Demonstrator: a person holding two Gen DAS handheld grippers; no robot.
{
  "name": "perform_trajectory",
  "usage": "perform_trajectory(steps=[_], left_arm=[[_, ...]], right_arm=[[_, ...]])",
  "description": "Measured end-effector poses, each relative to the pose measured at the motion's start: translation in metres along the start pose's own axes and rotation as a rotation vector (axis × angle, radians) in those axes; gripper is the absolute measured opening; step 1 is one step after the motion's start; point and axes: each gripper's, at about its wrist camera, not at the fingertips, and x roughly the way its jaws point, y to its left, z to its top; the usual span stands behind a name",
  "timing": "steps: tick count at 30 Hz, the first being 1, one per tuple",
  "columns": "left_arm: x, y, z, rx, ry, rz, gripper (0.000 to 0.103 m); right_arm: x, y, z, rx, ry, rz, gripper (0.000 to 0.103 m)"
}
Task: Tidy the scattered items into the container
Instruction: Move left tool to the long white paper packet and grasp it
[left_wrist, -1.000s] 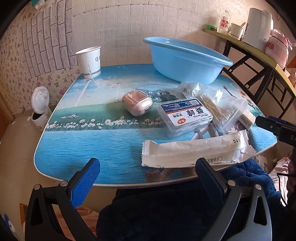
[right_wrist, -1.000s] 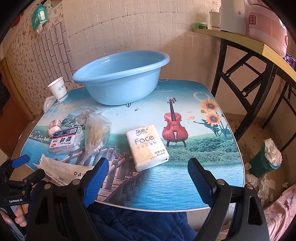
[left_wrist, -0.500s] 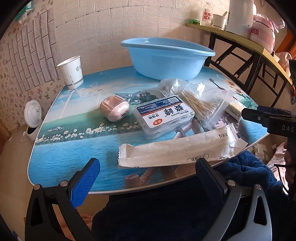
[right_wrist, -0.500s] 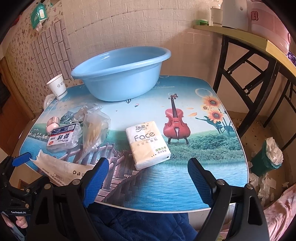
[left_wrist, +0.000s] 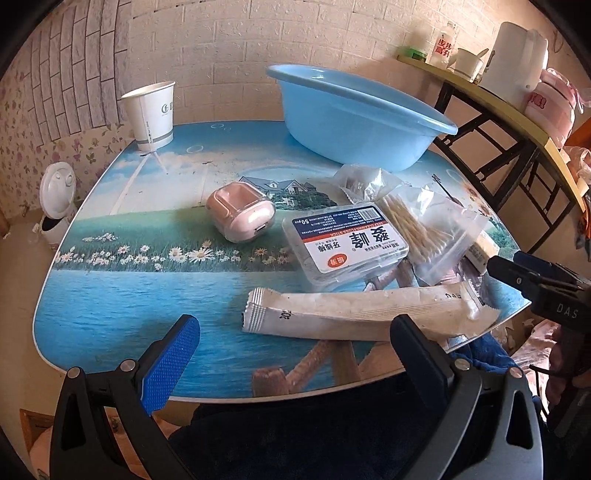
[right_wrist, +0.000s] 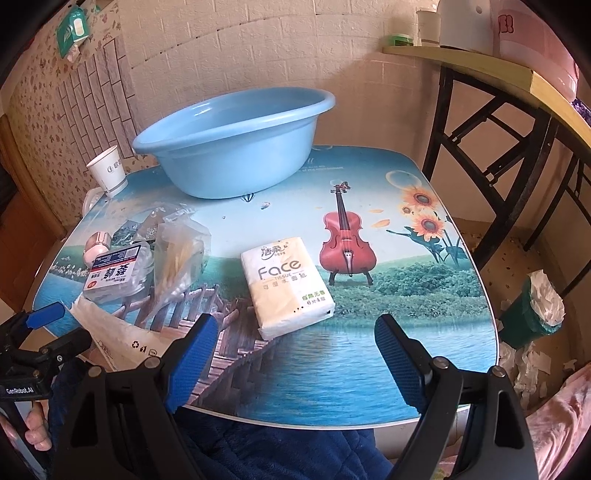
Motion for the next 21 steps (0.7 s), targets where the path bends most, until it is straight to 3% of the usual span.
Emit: perform_trajectory(steps=[5,13,18,21], left_arm=[[-0.002,0.006,0.002,0.015,-0.017,0.033,0.103],[-0.012,-0.005,-0.006,0.162,-0.043,-0.044,0.103],[-0.006,-0.008,-0.007,0.152,-0.011,-0.075,0.103],[-0.004,-0.005,-0.005,0.093,0.009,-0.116,0.103]], right_arm=[[0.001,-0.001,0.000,0.001,0.002,-0.001,0.088],[0.006,-0.004,0.000,0.011,0.010,0.003,0.088],[0.007,-0.004,0.000,0.012,0.012,0.005,0.088],[0.008,-0.004,-0.001,0.012,0.016,0.005,0.088]])
